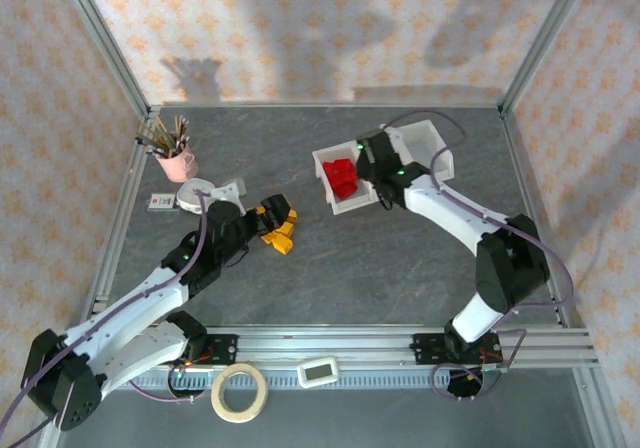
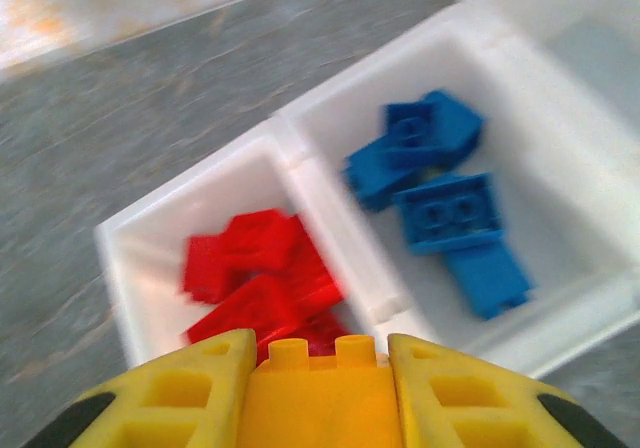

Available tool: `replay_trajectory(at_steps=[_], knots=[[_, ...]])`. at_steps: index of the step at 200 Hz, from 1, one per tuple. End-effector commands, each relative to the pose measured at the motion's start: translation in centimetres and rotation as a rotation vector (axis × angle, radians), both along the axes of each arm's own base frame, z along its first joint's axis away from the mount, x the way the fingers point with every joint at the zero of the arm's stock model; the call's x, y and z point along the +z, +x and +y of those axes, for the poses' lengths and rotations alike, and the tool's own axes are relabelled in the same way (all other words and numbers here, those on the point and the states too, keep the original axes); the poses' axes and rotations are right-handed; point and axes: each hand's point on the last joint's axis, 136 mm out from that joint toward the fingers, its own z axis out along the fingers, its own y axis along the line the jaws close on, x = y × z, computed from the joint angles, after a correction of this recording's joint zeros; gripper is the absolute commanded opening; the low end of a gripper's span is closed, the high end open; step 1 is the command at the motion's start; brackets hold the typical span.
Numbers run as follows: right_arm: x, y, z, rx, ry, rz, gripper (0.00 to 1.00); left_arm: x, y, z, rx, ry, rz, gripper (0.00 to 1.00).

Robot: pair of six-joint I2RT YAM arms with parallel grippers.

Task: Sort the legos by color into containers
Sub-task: Place the lego in the container.

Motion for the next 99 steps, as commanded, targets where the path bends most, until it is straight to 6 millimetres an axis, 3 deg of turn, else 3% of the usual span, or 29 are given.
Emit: replay_trajectory(at_steps=[1,31,49,74,99], knots=[[0.5,0.4,-4.9,-0.099,-0.046,-0.024,0.24,3.6,1.1,-3.1,-0.096,-0.059,-0.095,0.99],[-0.9,2.4,-11.1,-0.218,-0.04,-0.005,0.24,3.4,2.1,-5.6,-0.149,-0.042,-0.08,0.99],[-2.0,3.9,-13.7,-0.264,-0.052,0.025,0.24,3.5,2.4,-6.8,-0.175,-0.049,-0.082,0.99],[-3.3,6.3,-15.8,-0.293,-0.051,0.049,0.24,3.3,2.7,-7.6,-0.187,-0.051,-0.077,0.99],[-4.6,8.5,-16.7,-0.294,-0.044,0.07,0.25,3.5,3.0,-7.7,-0.18,-0.056,-0.084,0.99]])
